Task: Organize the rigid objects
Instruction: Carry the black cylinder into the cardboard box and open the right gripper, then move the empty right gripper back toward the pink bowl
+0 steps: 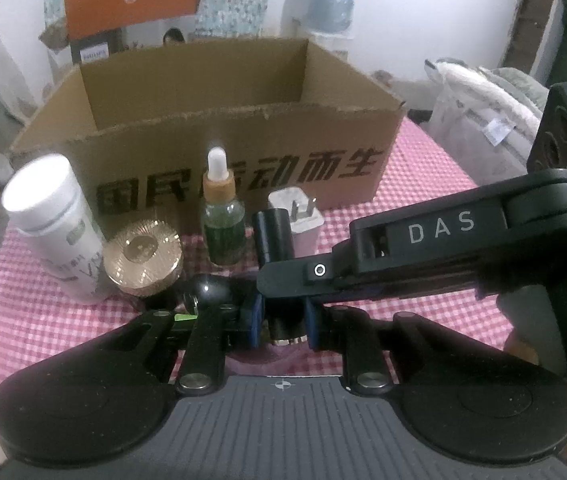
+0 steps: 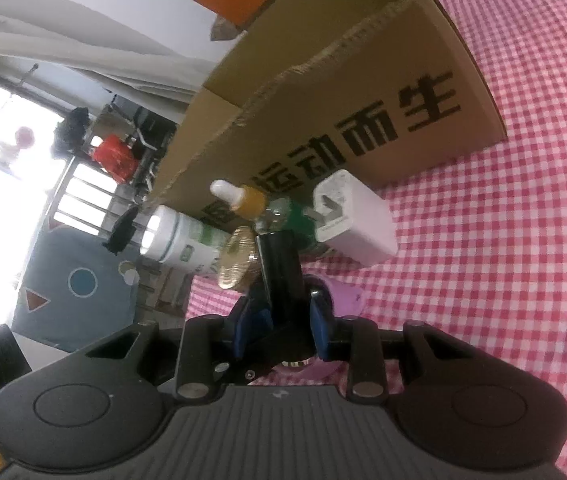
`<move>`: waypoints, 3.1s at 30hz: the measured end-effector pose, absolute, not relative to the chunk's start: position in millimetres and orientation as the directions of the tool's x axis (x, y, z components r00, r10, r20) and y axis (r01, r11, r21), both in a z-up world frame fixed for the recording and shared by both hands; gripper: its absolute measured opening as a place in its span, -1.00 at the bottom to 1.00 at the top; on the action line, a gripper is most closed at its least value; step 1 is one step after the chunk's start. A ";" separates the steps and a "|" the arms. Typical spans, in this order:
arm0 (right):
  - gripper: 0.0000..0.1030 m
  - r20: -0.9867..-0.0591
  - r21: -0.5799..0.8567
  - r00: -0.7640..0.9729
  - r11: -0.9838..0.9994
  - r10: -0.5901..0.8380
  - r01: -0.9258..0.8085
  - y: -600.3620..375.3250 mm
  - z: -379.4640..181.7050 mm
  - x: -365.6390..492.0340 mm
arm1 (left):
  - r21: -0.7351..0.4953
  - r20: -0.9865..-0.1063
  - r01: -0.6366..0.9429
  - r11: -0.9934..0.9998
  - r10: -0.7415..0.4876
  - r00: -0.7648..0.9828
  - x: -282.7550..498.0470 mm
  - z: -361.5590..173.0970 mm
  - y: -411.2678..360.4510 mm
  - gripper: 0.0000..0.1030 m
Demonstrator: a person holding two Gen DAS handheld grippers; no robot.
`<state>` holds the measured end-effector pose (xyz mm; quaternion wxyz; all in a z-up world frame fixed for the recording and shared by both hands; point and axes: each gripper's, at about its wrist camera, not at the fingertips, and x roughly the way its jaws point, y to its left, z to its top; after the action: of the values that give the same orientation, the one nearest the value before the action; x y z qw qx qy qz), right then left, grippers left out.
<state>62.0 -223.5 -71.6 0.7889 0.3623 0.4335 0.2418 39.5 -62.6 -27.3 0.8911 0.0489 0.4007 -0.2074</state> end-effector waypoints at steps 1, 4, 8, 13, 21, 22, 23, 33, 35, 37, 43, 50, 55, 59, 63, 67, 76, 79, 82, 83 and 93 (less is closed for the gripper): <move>-0.33 -0.501 0.782 0.512 0.619 0.698 -0.077 -223.8 -67.8 59.0 | -0.073 -0.727 0.409 0.910 -0.329 0.603 35.7 -23.3 -62.3 -0.62; -0.33 -0.474 0.784 0.527 0.610 0.706 -0.112 -224.1 -53.3 50.2 | -0.046 -0.697 0.405 0.913 -0.320 0.641 24.2 -8.7 -61.9 -0.62; -0.33 -0.425 0.772 0.557 0.607 0.713 -0.188 -219.0 -21.4 47.5 | -0.011 -0.639 0.385 0.923 -0.302 0.707 18.3 17.2 -61.6 -0.62; -0.33 -0.371 0.733 0.589 0.616 0.718 -0.289 -219.2 30.4 71.9 | -0.022 -0.552 0.333 0.943 -0.289 0.782 38.4 54.9 -63.4 -0.62; -0.33 -0.399 0.707 0.542 0.624 0.740 -0.333 -212.4 72.2 160.9 | -0.029 -0.568 0.238 0.971 -0.212 0.795 121.8 80.2 -64.3 -0.62; -0.33 -0.417 0.710 0.527 0.628 0.740 -0.319 -210.4 69.5 177.9 | -0.025 -0.591 0.230 0.973 -0.200 0.781 133.7 77.0 -62.6 -0.61; -0.33 -0.438 0.716 0.509 0.630 0.741 -0.301 -208.4 64.4 194.5 | -0.022 -0.618 0.223 0.975 -0.189 0.763 147.5 73.6 -61.9 -0.61; -0.34 -0.582 0.774 0.270 0.625 0.767 -0.105 -173.1 -9.1 319.8 | 0.005 -0.810 0.166 0.986 -0.093 0.579 255.8 21.7 -32.2 -0.62; -0.34 -0.585 0.787 0.237 0.614 0.776 -0.069 -166.2 -23.6 335.0 | 0.038 -0.830 0.159 0.987 -0.057 0.555 269.0 12.9 -29.7 -0.62; -0.34 -0.578 0.803 0.210 0.595 0.789 -0.026 -161.4 -39.6 346.8 | 0.060 -0.840 0.151 0.987 -0.032 0.541 276.9 7.5 -27.1 -0.62; -0.32 -0.545 0.834 0.187 0.551 0.817 0.025 -161.5 -55.1 354.6 | 0.035 -0.838 0.137 0.990 -0.045 0.544 276.1 9.6 -16.3 -0.57; -0.16 -0.544 0.821 0.259 0.570 0.798 -0.030 -187.9 -19.7 332.7 | -0.014 -0.799 0.119 0.993 -0.083 0.596 248.8 34.6 -14.0 -0.18; 0.38 -0.494 0.797 0.421 0.590 0.761 -0.131 -228.4 32.3 278.0 | -0.078 -0.718 0.103 0.992 -0.128 0.684 206.2 67.9 -13.0 0.53; 0.90 -0.426 0.773 0.498 0.590 0.755 -0.233 -255.0 65.6 220.9 | -0.107 -0.634 0.114 0.988 -0.156 0.758 160.3 92.6 -12.3 0.98; 1.00 -0.396 0.719 0.551 0.621 0.734 -0.311 -265.9 80.8 162.7 | -0.151 -0.591 0.133 0.980 -0.197 0.782 122.9 97.5 -9.8 1.00; 1.00 -0.439 0.605 0.633 0.731 0.637 -0.316 -263.2 77.8 113.7 | -0.229 -0.593 0.148 0.962 -0.259 0.762 97.5 79.1 -3.4 1.00; 1.00 -0.566 0.224 0.761 0.947 0.317 -0.228 -220.4 49.2 42.1 | -0.315 -0.630 0.183 0.931 -0.349 0.694 63.4 23.9 3.0 1.00; 1.00 -0.574 0.169 0.772 0.962 0.274 -0.216 -207.7 45.5 35.7 | -0.317 -0.638 0.191 0.929 -0.358 0.682 60.6 16.6 4.2 1.00; 1.00 -0.560 0.119 0.790 0.968 0.250 -0.222 -203.7 45.8 25.3 | -0.317 -0.630 0.207 0.926 -0.368 0.684 59.0 13.5 5.5 1.00; 1.00 -0.552 0.096 0.798 0.970 0.240 -0.225 -199.6 46.9 24.6 | -0.319 -0.626 0.214 0.923 -0.375 0.684 59.9 13.5 5.9 1.00; 1.00 -0.502 0.110 0.825 0.965 0.259 -0.236 -198.8 42.2 32.5 | -0.273 -0.633 0.285 0.919 -0.394 0.667 50.6 -1.8 -3.3 1.00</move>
<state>32.5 -198.8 42.2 0.9551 0.0213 0.2655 0.1297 50.6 -3.2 -1.8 0.9097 -0.0754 0.3632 -0.1866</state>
